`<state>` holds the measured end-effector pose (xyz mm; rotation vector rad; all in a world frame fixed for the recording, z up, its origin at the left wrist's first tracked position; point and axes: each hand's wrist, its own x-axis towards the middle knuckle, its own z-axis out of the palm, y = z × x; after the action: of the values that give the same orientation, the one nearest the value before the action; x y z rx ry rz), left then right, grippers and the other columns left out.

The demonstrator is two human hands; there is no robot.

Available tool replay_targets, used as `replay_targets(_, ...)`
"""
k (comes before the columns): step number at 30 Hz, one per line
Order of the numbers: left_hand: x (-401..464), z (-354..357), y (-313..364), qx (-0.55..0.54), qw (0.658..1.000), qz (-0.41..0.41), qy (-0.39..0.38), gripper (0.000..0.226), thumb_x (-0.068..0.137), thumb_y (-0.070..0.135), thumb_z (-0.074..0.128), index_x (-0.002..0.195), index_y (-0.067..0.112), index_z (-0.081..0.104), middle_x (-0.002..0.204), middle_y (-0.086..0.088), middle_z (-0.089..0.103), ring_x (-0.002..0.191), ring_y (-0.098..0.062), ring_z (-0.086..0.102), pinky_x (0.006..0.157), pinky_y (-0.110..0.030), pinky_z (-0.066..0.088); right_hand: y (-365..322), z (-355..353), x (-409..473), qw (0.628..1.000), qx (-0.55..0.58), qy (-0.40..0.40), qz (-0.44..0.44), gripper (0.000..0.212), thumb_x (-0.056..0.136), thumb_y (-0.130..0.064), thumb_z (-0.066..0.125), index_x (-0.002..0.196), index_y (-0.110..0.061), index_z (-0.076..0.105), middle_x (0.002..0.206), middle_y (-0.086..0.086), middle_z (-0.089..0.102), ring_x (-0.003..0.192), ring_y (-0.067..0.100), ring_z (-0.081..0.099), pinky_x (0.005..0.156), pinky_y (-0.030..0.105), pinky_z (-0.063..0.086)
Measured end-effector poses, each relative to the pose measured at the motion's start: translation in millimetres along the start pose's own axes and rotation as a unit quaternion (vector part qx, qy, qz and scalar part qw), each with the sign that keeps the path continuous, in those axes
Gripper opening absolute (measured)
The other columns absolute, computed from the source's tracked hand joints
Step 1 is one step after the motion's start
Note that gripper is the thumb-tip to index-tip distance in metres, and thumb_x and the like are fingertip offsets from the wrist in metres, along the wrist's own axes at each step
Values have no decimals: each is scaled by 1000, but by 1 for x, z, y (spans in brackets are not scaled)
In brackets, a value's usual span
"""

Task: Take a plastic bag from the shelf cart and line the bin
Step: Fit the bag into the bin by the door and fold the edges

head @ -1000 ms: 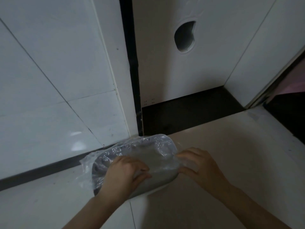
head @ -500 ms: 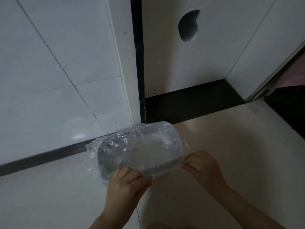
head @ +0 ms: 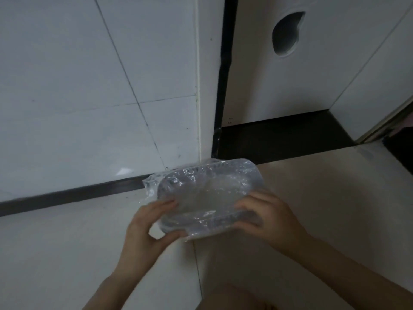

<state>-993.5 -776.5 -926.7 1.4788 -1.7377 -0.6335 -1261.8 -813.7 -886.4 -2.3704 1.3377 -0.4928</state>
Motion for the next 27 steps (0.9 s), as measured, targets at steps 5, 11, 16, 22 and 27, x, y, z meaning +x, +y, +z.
replay_targets(5,11,-30,-31,105,990,-23,-91,71,52,45,76,119,28,59,129,7,51,117,-17,52,99,-33,35,-36,40,41,987,-69,-114,-90,45,77,-47,64,108,-15,63,100,3,62,97,22,54,81,34,41)
replay_targets(11,2,-30,-48,-82,964,-250,24,65,65,41,75,125,28,52,126,10,55,109,-6,54,91,-19,39,-54,55,48,967,-148,-142,-153,49,59,-39,79,98,-19,59,94,2,60,81,21,59,67,33,49)
replay_targets(16,-5,-15,-52,-237,865,-441,4,36,87,38,57,110,11,65,110,-6,66,108,-22,58,89,-35,42,-53,68,45,965,-149,-19,-216,14,63,-12,70,74,-16,63,69,2,60,61,22,58,52,28,50)
replay_targets(22,-6,-20,-56,-405,797,-446,51,21,89,30,56,81,12,61,89,-3,76,90,-17,68,83,-33,50,-50,78,42,967,-141,25,-212,14,68,-12,73,63,-15,61,59,2,56,53,24,55,48,30,48)
replay_targets(27,-22,-20,-63,-376,839,-386,75,24,89,23,55,73,5,55,65,-4,67,80,-22,71,71,-24,57,-49,83,41,974,-104,21,-199,12,75,-12,68,64,-10,63,69,5,64,58,27,60,51,32,52)
